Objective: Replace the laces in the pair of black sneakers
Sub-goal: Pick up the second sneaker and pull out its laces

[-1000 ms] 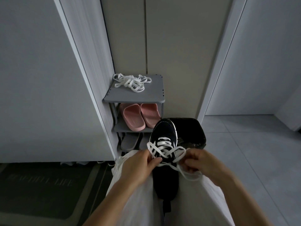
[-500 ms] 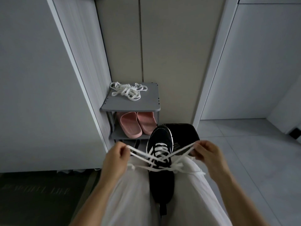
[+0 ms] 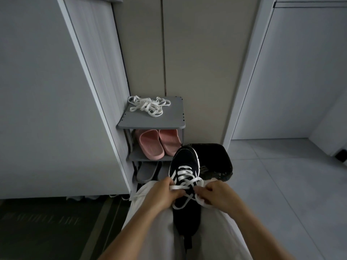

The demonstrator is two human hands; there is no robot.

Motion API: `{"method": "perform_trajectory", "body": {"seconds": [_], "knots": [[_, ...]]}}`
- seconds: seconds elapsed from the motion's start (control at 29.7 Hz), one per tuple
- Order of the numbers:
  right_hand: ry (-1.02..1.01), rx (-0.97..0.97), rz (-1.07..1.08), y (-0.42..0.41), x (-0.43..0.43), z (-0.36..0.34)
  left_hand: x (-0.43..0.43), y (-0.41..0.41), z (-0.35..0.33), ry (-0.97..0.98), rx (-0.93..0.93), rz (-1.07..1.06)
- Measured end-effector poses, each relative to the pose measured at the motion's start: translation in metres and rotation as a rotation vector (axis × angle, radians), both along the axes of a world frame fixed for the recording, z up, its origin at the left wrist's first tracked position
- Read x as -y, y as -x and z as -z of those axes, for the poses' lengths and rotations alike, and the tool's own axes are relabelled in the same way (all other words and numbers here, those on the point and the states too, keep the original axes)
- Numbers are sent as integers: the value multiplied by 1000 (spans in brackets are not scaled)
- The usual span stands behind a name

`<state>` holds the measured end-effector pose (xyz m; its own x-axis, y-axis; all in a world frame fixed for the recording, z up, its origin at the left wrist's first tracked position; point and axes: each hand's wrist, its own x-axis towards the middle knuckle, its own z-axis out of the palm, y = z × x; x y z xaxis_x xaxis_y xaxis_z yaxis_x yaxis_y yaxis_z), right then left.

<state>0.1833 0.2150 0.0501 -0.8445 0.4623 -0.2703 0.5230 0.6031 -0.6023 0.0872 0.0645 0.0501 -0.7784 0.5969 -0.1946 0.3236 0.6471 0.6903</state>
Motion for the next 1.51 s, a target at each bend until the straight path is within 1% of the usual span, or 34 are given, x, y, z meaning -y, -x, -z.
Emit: {"method": "perform_trajectory", "body": {"seconds": [0.03,0.1,0.2,0.24,0.3,0.37,0.4,0.47,0.5,0.54,0.57,0.61,0.67,0.74,0.81,0.84,0.87,0.97,1.01,1.11,1.18,1.21,1.24,1.31,1.38,1.41,1.48,1.51], "knots": [[6,12,23,1,2,2,0,2,0,-14,21,7],[73,-26,83,3,5,5,2,3,2,-57,63,3],[281,-176,173,6,13,4,4,1,5,-163,202,-19],[317,-229,208,7,14,4,5,0,5,-195,254,-15],[428,-356,325,7,12,7,9,2,2,-200,293,1],[632,-526,495,4,-1,4,17,14,-6,-181,235,-20],[710,-609,558,1,-10,0,23,23,-9,-192,182,-66],[792,-718,607,-7,-29,-10,33,42,-16,-238,44,-183],[811,-726,595,-9,-35,-13,36,47,-18,-258,-17,-213],[807,-693,563,-10,-37,-13,36,47,-19,-275,-43,-222],[760,-609,513,-10,-35,-10,33,43,-18,-285,-33,-213],[681,-496,443,-10,-32,-5,30,37,-13,-276,-21,-204],[492,-294,273,-13,-22,6,25,21,-4,-208,-63,-191],[283,-234,186,-14,-13,9,20,5,2,-70,-122,-121],[24,-232,204,-13,-5,7,15,-7,6,62,-191,-30],[-66,-229,209,-12,-1,6,11,-10,6,77,-208,-28],[-115,-211,185,-11,5,5,8,-12,6,58,-165,-49],[-188,-76,71,-4,15,12,0,-11,9,-179,194,-179],[-166,-79,59,-3,14,15,-1,-12,8,-257,283,-212],[100,-203,58,-2,9,14,4,-10,-2,-453,396,-359],[192,-301,150,-5,-1,12,13,4,-13,-665,472,-494],[228,-382,262,-6,-10,10,20,13,-18,-715,456,-539],[251,-468,392,-8,-22,8,27,23,-23,-722,405,-577],[220,-580,568,-13,-45,2,42,44,-27,-714,273,-647],[147,-604,588,-14,-53,0,51,60,-27,-662,133,-694],[111,-590,578,-14,-50,2,52,62,-24,-603,61,-689],[1,-547,531,-15,-38,7,46,49,-16,-397,-111,-612],[-32,-472,462,-15,-29,7,41,35,-11,-314,-218,-522]]}}
